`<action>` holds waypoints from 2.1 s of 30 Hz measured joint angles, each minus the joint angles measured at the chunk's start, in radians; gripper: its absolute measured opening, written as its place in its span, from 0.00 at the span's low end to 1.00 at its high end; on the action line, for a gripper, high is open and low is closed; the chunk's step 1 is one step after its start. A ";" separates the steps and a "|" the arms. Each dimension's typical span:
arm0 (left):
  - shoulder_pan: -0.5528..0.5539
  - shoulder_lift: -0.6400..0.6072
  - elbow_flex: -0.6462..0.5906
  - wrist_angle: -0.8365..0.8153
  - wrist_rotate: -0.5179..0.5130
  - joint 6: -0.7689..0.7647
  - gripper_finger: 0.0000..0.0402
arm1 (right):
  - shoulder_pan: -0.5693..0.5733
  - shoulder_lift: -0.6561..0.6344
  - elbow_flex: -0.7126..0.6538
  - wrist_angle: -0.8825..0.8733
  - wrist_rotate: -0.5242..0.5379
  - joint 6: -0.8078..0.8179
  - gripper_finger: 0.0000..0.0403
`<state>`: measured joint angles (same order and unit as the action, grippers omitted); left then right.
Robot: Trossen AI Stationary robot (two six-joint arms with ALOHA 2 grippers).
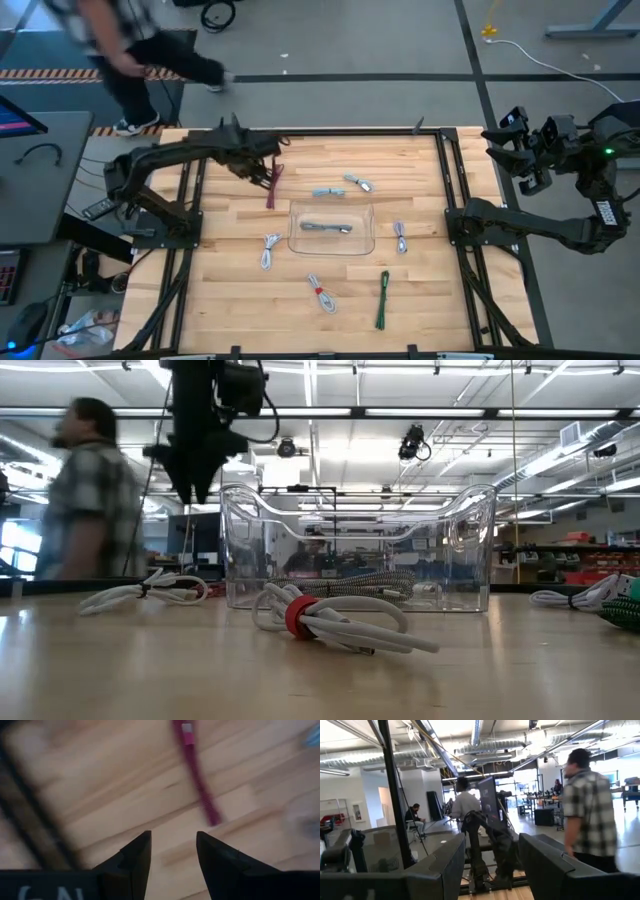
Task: Pick and place USB-C Cables
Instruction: Put the pink patterned charger cable into the transparent bin
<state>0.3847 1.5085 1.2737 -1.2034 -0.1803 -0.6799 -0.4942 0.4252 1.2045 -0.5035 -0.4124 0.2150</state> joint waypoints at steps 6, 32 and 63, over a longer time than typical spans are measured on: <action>0.004 0.003 -0.168 0.266 0.028 -0.075 0.40 | 0.000 0.000 0.000 0.000 0.000 0.016 0.47; 0.018 0.046 -0.354 0.611 0.053 -0.189 0.40 | 0.000 0.000 0.000 -0.001 -0.008 0.018 0.47; 0.051 0.191 -0.285 0.592 0.157 -0.038 0.05 | 0.000 0.000 0.000 0.000 -0.029 0.044 0.47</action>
<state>0.4359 1.6993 0.9882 -0.6110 -0.0230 -0.7176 -0.4942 0.4248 1.2045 -0.5034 -0.4412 0.2592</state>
